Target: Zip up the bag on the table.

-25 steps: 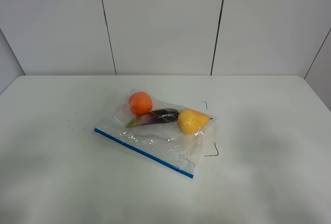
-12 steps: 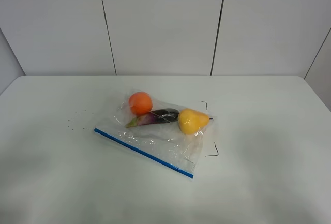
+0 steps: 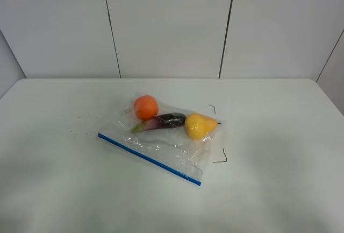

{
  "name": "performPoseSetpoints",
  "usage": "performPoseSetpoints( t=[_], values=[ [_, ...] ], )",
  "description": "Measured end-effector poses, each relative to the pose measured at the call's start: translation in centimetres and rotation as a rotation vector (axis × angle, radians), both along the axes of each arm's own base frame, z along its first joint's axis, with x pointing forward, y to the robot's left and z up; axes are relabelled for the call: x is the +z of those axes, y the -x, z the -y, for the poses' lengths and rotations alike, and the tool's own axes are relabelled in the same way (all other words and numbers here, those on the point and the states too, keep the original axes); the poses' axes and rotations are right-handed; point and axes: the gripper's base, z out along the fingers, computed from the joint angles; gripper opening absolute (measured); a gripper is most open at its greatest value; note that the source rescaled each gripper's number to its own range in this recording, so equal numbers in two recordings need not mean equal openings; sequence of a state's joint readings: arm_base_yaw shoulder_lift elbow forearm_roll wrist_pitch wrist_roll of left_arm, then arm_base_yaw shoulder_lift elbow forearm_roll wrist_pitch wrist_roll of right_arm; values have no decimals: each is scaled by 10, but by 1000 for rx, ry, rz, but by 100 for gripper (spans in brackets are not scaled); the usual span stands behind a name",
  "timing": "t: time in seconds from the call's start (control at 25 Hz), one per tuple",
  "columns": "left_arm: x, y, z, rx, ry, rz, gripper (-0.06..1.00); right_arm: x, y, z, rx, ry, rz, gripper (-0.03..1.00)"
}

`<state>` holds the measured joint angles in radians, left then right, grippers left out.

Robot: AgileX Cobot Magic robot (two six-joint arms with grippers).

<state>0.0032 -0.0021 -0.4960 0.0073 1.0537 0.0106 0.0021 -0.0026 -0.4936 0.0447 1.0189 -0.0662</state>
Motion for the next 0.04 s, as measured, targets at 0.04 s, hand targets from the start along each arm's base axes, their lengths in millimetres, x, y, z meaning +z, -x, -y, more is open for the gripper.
performPoseSetpoints(
  t=[0.04],
  values=[
    [0,0,0,0,0,0,98,0,0,0,0,0,0,100]
  ],
)
